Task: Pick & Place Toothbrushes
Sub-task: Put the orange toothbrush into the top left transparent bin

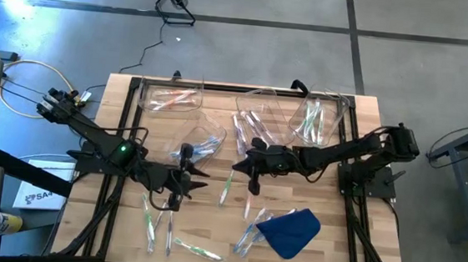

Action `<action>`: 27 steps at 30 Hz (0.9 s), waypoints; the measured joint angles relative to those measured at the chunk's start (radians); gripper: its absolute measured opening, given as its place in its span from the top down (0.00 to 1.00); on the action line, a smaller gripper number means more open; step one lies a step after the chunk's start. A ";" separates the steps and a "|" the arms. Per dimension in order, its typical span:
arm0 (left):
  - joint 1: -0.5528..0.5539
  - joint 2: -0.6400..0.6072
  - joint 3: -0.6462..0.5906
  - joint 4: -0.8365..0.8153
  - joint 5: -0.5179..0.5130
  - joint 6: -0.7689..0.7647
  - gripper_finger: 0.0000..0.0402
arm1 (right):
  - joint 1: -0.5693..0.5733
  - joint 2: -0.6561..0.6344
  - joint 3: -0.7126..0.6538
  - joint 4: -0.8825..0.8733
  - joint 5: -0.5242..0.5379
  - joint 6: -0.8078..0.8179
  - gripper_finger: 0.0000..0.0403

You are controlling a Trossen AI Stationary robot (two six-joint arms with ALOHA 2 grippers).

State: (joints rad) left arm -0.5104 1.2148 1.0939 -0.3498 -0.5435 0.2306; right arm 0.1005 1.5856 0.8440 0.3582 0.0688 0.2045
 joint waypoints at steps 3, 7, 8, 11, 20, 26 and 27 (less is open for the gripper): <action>0.000 0.000 0.000 0.020 -0.035 -0.150 0.74 | 0.000 0.000 0.000 -0.002 -0.069 0.010 0.99; 0.000 0.000 0.000 0.016 -0.051 -0.269 0.74 | 0.005 0.000 0.000 -0.002 -0.100 0.078 0.99; 0.000 0.000 0.000 0.014 -0.051 -0.283 0.74 | 0.006 0.000 0.000 -0.002 -0.102 0.086 0.99; 0.000 0.001 0.000 0.018 -0.052 -0.312 0.74 | 0.007 0.000 0.000 -0.002 -0.073 0.087 0.99; -0.105 -0.103 -0.001 -0.029 -0.490 -0.062 0.74 | 0.006 0.000 0.000 0.023 0.001 0.134 0.99; -0.219 -0.314 -0.068 -0.194 -0.577 -0.058 0.74 | 0.006 0.000 0.000 0.027 0.004 0.139 0.99; -0.220 -0.342 -0.089 -0.203 -0.578 -0.060 0.74 | 0.006 0.000 0.000 0.028 0.008 0.139 0.99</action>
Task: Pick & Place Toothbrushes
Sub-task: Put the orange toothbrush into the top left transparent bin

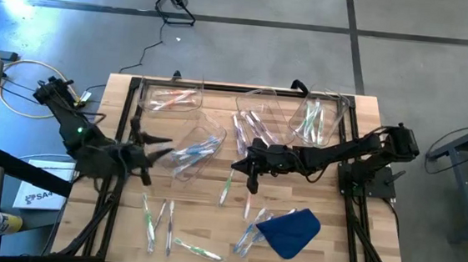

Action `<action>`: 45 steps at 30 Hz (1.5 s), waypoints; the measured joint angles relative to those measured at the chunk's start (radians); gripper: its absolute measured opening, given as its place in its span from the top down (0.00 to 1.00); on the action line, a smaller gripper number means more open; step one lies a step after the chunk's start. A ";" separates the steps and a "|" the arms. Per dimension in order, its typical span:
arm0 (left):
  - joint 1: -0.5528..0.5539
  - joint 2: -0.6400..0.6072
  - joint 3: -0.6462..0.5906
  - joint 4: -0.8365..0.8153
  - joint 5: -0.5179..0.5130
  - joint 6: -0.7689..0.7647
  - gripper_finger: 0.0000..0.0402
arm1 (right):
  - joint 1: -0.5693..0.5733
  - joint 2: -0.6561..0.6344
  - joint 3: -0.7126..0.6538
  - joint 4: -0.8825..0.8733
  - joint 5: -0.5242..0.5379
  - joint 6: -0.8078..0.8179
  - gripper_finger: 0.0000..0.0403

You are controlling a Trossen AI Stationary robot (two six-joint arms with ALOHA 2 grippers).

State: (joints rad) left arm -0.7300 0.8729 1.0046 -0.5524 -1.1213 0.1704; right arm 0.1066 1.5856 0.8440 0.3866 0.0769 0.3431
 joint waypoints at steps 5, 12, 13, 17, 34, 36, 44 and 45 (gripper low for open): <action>0.003 -0.099 -0.095 0.010 0.013 -0.130 0.74 | 0.000 0.000 0.000 -0.001 -0.001 0.000 0.99; 0.003 -0.100 -0.117 -0.003 0.196 -0.255 0.74 | 0.000 0.000 0.000 -0.005 0.002 -0.005 0.99; 0.003 -0.097 -0.117 -0.002 0.212 -0.237 0.74 | 0.000 0.000 0.000 -0.004 0.008 -0.005 0.99; 0.003 -0.080 -0.117 -0.006 0.225 -0.152 0.74 | 0.000 0.000 0.000 -0.003 0.063 -0.006 0.99; 0.003 -0.097 -0.117 -0.027 0.301 0.016 0.74 | 0.027 0.000 0.000 0.030 0.133 0.010 0.99; 0.003 -0.096 -0.117 -0.027 0.300 0.039 0.74 | 0.040 0.000 0.000 0.045 0.135 -0.001 0.99; 0.003 -0.097 -0.117 -0.022 0.204 0.079 0.74 | 0.122 0.000 0.000 0.104 0.307 -0.040 0.99; 0.003 -0.106 -0.117 -0.027 0.205 0.092 0.74 | 0.135 0.000 0.000 0.104 0.345 -0.048 0.99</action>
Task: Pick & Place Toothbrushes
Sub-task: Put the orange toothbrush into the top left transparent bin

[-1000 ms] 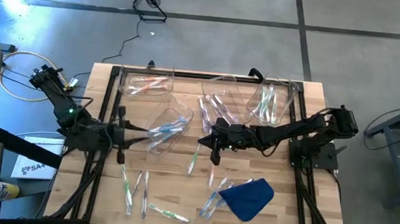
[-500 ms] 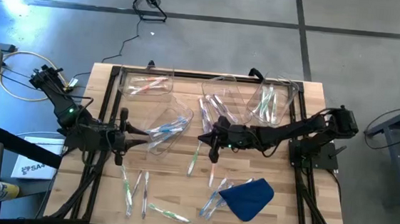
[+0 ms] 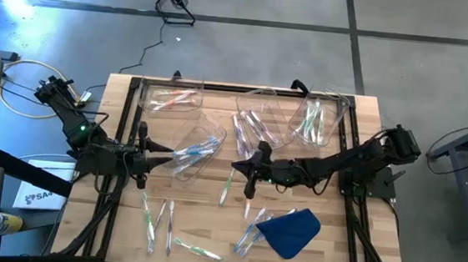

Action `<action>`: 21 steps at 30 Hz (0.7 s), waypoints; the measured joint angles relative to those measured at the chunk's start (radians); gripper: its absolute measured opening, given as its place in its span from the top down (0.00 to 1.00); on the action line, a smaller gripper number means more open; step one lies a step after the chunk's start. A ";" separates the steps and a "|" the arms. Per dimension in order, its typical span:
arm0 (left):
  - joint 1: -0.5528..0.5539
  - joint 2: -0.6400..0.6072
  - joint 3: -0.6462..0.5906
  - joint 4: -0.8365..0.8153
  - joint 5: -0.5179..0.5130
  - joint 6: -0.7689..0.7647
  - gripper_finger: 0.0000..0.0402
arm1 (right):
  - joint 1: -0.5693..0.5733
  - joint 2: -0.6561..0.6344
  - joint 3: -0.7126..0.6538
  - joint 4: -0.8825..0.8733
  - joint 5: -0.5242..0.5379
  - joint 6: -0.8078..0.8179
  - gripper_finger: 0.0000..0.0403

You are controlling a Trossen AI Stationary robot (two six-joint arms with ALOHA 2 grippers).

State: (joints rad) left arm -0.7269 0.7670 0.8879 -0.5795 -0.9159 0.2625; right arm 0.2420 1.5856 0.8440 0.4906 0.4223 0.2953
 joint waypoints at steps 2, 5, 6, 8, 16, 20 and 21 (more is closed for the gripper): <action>0.000 -0.034 0.000 0.001 0.009 0.029 0.74 | 0.027 0.000 0.000 0.000 0.059 -0.011 0.99; 0.000 -0.088 0.000 -0.001 0.009 0.095 0.74 | 0.061 0.000 0.000 0.000 0.127 -0.011 0.99; 0.000 -0.106 0.000 -0.004 0.010 0.112 0.74 | 0.070 0.000 0.000 0.000 0.145 -0.011 0.99; 0.000 -0.139 0.000 -0.014 0.023 0.131 0.74 | 0.087 0.000 0.000 0.005 0.190 -0.011 0.99; 0.000 -0.294 -0.236 0.189 0.074 0.144 0.74 | 0.143 0.000 0.000 0.063 0.312 -0.005 0.99; 0.000 -0.361 -0.414 0.437 0.129 0.208 0.74 | 0.168 0.000 0.000 0.103 0.305 -0.009 0.99; 0.000 -0.379 -0.439 0.486 0.157 0.223 0.74 | 0.173 0.000 0.000 0.110 0.302 -0.011 0.99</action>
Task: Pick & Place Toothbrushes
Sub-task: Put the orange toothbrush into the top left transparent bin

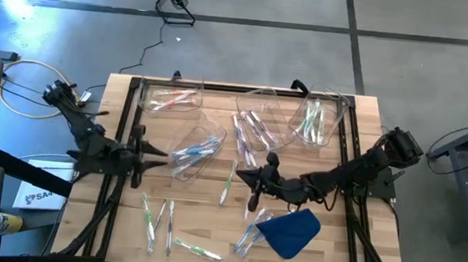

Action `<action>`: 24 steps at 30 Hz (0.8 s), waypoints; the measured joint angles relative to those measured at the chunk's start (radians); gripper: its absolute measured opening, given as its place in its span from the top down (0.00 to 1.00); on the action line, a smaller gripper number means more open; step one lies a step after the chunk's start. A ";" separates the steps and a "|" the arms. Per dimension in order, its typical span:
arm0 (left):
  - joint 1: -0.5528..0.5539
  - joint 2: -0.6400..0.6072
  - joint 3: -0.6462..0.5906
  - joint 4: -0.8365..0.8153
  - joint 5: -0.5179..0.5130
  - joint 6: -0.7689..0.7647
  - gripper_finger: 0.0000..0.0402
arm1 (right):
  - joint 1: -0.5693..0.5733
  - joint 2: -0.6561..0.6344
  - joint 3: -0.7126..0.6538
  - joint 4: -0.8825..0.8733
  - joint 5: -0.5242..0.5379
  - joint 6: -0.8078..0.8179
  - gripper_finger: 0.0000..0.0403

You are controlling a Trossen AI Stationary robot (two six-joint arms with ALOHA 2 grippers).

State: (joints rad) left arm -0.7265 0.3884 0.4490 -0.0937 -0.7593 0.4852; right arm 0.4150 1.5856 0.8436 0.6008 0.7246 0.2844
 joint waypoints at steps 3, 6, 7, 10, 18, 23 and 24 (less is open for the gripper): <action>0.000 -0.036 -0.020 0.047 0.085 0.016 0.74 | 0.008 0.000 0.000 0.007 -0.001 0.000 0.99; 0.000 -0.042 -0.013 0.050 0.098 0.014 0.74 | 0.007 0.000 0.000 0.017 -0.005 -0.001 0.99; 0.000 -0.041 -0.009 0.048 0.099 0.009 0.74 | 0.006 0.000 0.000 0.018 -0.016 -0.003 0.99; 0.000 -0.040 0.003 0.050 0.099 0.003 0.74 | -0.003 0.000 0.000 0.017 -0.064 -0.040 0.99; 0.000 -0.041 0.004 0.046 0.099 -0.045 0.74 | -0.036 0.000 0.000 0.018 -0.173 -0.079 0.99; 0.000 -0.039 0.004 0.042 0.098 -0.045 0.74 | -0.038 0.000 0.000 0.018 -0.178 -0.077 0.99; 0.000 -0.039 0.004 0.038 0.098 -0.045 0.74 | -0.038 0.000 0.000 0.018 -0.192 -0.077 0.99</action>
State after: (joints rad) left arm -0.7269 0.3489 0.4526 -0.0555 -0.6609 0.4404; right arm 0.3767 1.5856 0.8440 0.6186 0.5325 0.2073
